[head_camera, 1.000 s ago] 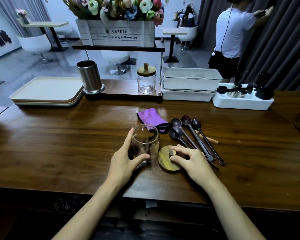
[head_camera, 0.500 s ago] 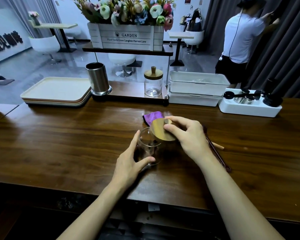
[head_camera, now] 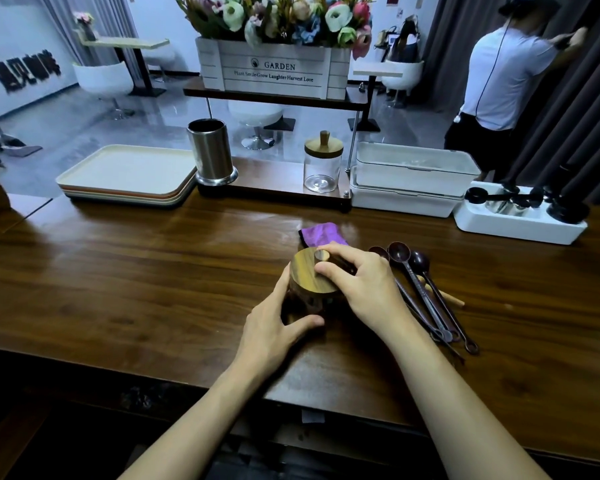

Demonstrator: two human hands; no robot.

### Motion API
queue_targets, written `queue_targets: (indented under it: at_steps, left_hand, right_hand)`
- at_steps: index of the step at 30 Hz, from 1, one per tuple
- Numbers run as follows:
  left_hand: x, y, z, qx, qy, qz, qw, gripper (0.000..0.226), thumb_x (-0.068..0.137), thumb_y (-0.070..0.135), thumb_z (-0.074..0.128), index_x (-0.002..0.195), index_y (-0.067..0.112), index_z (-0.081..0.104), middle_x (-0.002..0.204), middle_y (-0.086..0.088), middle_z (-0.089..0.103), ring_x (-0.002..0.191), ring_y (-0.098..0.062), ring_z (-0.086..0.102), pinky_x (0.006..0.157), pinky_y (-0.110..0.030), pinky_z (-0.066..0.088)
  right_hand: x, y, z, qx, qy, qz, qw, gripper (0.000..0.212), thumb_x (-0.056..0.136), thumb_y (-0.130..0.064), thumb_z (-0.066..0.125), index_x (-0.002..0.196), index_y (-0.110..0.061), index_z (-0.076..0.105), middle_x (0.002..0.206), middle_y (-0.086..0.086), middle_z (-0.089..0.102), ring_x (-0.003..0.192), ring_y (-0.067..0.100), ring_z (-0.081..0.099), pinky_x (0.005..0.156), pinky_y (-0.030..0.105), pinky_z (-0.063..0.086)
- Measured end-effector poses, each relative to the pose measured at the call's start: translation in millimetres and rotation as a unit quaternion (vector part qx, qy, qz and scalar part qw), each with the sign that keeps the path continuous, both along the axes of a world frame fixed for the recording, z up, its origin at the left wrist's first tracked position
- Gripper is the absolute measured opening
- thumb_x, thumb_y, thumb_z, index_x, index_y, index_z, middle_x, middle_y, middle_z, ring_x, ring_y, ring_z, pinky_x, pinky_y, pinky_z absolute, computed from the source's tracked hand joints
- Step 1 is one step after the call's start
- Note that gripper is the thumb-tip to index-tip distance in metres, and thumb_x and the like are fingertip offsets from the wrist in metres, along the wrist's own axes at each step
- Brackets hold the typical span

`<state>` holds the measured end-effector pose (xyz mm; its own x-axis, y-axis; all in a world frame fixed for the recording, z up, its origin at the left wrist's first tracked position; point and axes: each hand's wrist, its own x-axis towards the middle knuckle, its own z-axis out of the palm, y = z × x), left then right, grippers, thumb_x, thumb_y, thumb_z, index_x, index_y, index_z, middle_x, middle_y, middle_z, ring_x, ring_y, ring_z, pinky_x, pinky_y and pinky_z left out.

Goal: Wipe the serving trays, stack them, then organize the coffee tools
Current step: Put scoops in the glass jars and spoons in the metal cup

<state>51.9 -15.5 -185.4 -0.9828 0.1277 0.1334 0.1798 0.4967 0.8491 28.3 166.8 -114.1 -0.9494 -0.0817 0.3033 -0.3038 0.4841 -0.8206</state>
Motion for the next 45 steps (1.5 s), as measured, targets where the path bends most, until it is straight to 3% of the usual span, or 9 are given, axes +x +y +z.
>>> queue_targets:
  at_steps: [4,7,13,22,27,32,37,41,45]
  left_hand:
    - [-0.3,0.3,1.0,0.000,0.001,-0.003,1.000,0.102,0.075,0.055,0.083,0.152,0.062,0.017,0.132,0.024,0.064,0.129,-0.006,0.057,0.106,-0.039,0.048]
    - [-0.2,0.6,0.8,0.001,0.004,-0.006,1.000,0.101,0.076,0.055,0.082,0.152,0.063,0.017,0.131,0.026,0.064,0.128,-0.004,0.057,0.106,-0.036,0.048]
    - [-0.5,-0.1,-0.8,0.005,0.000,-0.006,1.000,0.101,0.076,0.056,0.083,0.153,0.061,0.018,0.133,0.028,0.062,0.130,-0.001,0.054,0.108,-0.037,0.047]
    - [-2.9,-0.1,-3.1,-0.003,-0.004,-0.001,1.000,0.101,0.075,0.058,0.083,0.153,0.061,0.018,0.136,0.026,0.061,0.132,-0.005,0.055,0.109,-0.041,0.047]
    - [-3.2,1.1,-4.2,-0.016,-0.004,0.017,1.000,0.103,0.073,0.055,0.084,0.153,0.060,0.020,0.139,0.028,0.059,0.135,-0.001,0.050,0.109,-0.026,0.042]
    - [-3.3,2.1,-6.0,-0.027,-0.017,0.036,0.999,0.102,0.075,0.047,0.085,0.152,0.061,0.020,0.134,0.020,0.064,0.130,-0.005,0.053,0.094,-0.005,0.037]
    - [-2.9,1.8,-6.1,0.000,-0.014,0.039,0.999,0.101,0.076,0.043,0.086,0.155,0.054,0.025,0.133,0.026,0.064,0.130,0.004,0.053,0.104,-0.015,0.041]
    - [-9.4,-1.1,-3.8,0.050,-0.014,0.032,0.998,0.095,0.072,0.043,0.083,0.153,0.050,0.034,0.130,0.025,0.066,0.129,0.003,0.055,0.111,-0.032,0.044]
    - [-47.3,-17.7,4.8,0.082,-0.011,0.010,0.997,0.094,0.071,0.034,0.082,0.153,0.046,0.038,0.132,0.019,0.067,0.132,-0.003,0.056,0.116,-0.044,0.041]
  right_hand:
    - [2.5,-0.6,-7.9,-0.017,0.007,-0.009,1.000,0.022,0.089,-0.027,0.074,0.110,-0.029,0.076,0.108,-0.022,0.073,0.108,-0.006,0.064,0.098,0.023,0.049]
    - [0.5,-0.7,-13.1,-0.033,-0.003,-0.008,0.999,0.024,0.089,-0.027,0.074,0.113,-0.029,0.076,0.115,-0.024,0.071,0.116,-0.007,0.060,0.105,0.027,0.047]
    - [-3.3,2.6,-19.9,-0.006,-0.032,-0.014,0.999,0.033,0.087,-0.036,0.075,0.119,-0.033,0.074,0.122,-0.027,0.067,0.120,-0.009,0.057,0.109,0.032,0.045]
    - [-2.0,1.8,-18.8,0.005,-0.045,-0.014,0.999,0.033,0.089,-0.038,0.073,0.121,-0.035,0.072,0.131,-0.028,0.062,0.124,-0.009,0.053,0.110,0.026,0.042]
    - [7.6,10.5,-29.6,-0.053,-0.081,0.034,0.995,0.041,0.093,-0.043,0.067,0.133,-0.035,0.064,0.153,-0.017,0.044,0.138,-0.012,0.035,0.119,0.027,0.028]
    - [18.2,14.1,-39.7,-0.134,-0.073,0.063,0.986,0.053,0.089,-0.035,0.074,0.140,-0.032,0.057,0.139,-0.019,0.059,0.133,-0.002,0.050,0.114,0.032,0.039]
    - [16.0,12.2,-49.5,-0.210,-0.109,0.075,0.969,0.080,0.077,-0.023,0.082,0.146,-0.031,0.044,0.132,-0.028,0.059,0.128,-0.007,0.052,0.107,0.015,0.040]
    - [9.6,5.4,-55.3,-0.218,-0.115,0.089,0.965,0.070,0.081,-0.002,0.079,0.131,-0.041,0.052,0.123,-0.038,0.062,0.122,-0.010,0.055,0.096,0.006,0.041]
    - [-26.2,-15.1,-48.2,-0.264,-0.103,0.082,0.955,0.072,0.080,0.008,0.076,0.132,-0.036,0.053,0.124,-0.028,0.066,0.125,-0.002,0.057,0.099,0.011,0.043]
